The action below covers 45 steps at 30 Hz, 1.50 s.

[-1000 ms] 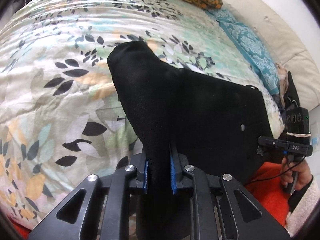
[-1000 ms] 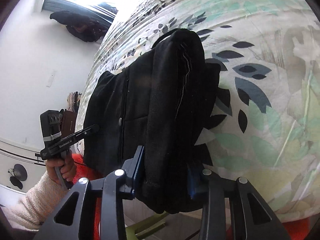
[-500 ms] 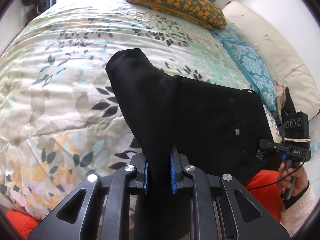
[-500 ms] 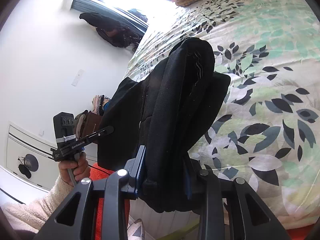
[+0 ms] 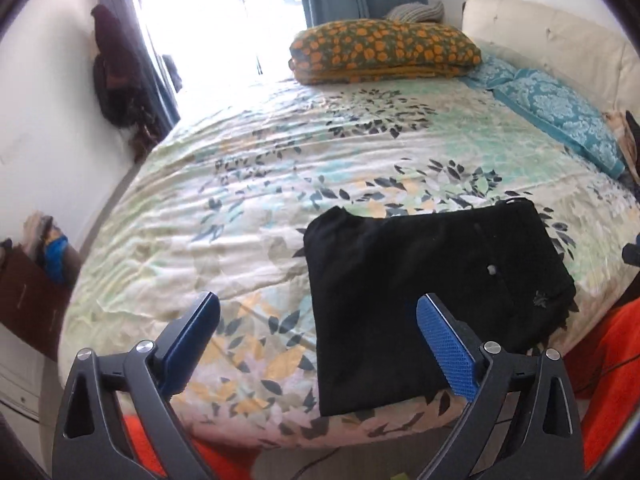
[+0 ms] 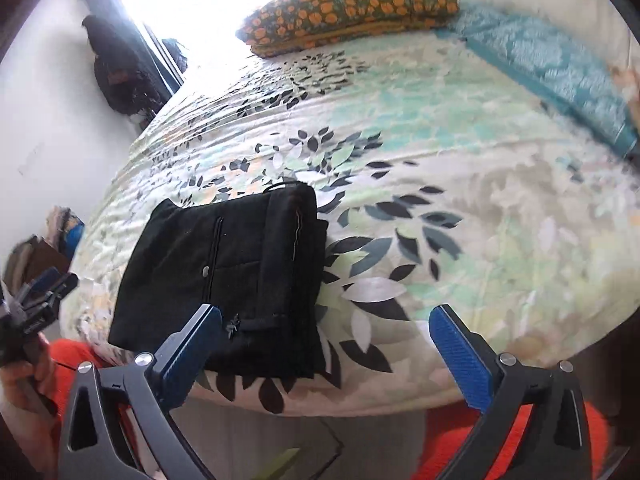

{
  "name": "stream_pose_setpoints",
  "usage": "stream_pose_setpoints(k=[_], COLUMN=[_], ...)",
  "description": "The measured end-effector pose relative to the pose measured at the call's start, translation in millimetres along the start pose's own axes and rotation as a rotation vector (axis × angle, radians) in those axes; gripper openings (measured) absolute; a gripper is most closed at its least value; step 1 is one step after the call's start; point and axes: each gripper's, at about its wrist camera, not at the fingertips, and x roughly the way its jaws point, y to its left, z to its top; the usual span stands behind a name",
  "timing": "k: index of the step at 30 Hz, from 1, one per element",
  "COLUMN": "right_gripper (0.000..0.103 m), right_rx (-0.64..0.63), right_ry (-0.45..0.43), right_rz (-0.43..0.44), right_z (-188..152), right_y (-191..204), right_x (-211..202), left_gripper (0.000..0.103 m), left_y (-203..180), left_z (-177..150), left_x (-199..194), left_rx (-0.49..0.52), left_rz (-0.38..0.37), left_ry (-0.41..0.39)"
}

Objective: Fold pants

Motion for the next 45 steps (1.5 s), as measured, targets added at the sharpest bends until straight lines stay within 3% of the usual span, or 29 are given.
stream_pose_setpoints(k=[2,6,9,14,45], right_gripper=[0.103,0.103,0.103,0.103,0.103], right_rx=[-0.065,-0.083,-0.091,-0.155,-0.179], right_ry=[-0.023,-0.036,-0.044,-0.052,-0.054], right_rz=[-0.057,-0.07,-0.074,-0.099,-0.113], right_z=[-10,-32,-53,-68,-76], right_y=[16,53,72,94,109], right_x=[-42,-88,-107,-102,-98], left_gripper=[0.102,0.102,0.102,0.102,0.102], left_y=[-8,-17,-26,-31,-32], left_z=[-4,-15,-21,-26,-35], left_x=[-26,-61,-72,-78,-75], left_rx=[-0.012,-0.088,-0.069,-0.07,-0.084], left_rz=[0.039,0.005,-0.031,-0.035,-0.049], left_ry=[-0.021,0.052,0.101,0.113,0.152])
